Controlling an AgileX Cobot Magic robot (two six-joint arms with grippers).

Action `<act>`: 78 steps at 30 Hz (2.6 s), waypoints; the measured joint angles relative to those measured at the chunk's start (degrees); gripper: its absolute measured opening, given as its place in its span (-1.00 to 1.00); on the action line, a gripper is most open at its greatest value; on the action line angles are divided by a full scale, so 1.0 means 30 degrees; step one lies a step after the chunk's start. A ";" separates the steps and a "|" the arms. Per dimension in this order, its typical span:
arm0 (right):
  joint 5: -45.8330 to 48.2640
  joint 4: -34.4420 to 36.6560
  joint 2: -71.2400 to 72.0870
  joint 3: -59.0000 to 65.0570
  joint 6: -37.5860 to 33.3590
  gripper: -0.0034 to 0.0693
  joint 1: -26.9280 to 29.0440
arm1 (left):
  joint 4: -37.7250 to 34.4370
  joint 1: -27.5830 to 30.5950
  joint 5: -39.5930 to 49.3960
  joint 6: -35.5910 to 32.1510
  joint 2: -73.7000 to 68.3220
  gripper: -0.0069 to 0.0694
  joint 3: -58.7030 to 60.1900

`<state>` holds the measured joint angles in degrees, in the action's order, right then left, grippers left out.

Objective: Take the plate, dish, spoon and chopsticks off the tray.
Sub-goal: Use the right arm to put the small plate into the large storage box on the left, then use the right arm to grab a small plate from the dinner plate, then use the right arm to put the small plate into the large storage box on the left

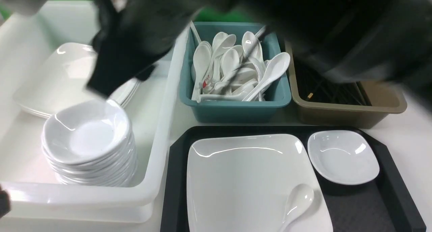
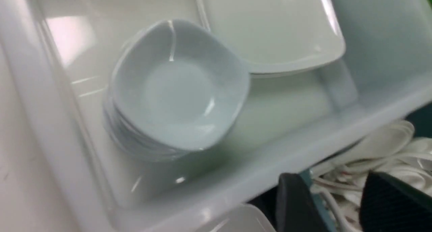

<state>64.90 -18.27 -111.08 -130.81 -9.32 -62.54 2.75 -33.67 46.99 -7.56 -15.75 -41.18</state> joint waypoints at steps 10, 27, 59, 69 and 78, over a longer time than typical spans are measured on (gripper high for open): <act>-0.0258 -0.0002 0.7563 1.6674 -0.0072 0.01 0.7147 | -0.1250 0.0000 -0.1380 -0.1277 -0.2356 -0.77 0.0019; -1.1373 0.0467 0.4771 2.5821 -0.3571 0.51 1.1829 | -0.1821 0.0000 -0.2340 -0.1456 -0.2547 -0.77 0.0174; -0.3178 0.0619 1.0299 2.1470 0.2008 -0.75 0.6379 | -0.2268 0.0000 -0.2412 -0.1637 -0.2561 -0.77 0.0300; -0.4091 0.1415 0.6705 1.1559 0.2471 -0.75 -0.0039 | 0.6619 0.0000 0.3322 0.4227 -0.1285 -0.77 -0.1224; -0.4151 0.2625 -0.2951 0.0500 0.0253 -0.75 -0.1615 | 0.6137 0.0000 0.5964 0.4667 0.1400 -0.77 -0.2137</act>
<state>52.45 -10.40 -119.93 -129.31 -8.56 -67.39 21.16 -33.67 64.89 6.44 -11.55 -47.60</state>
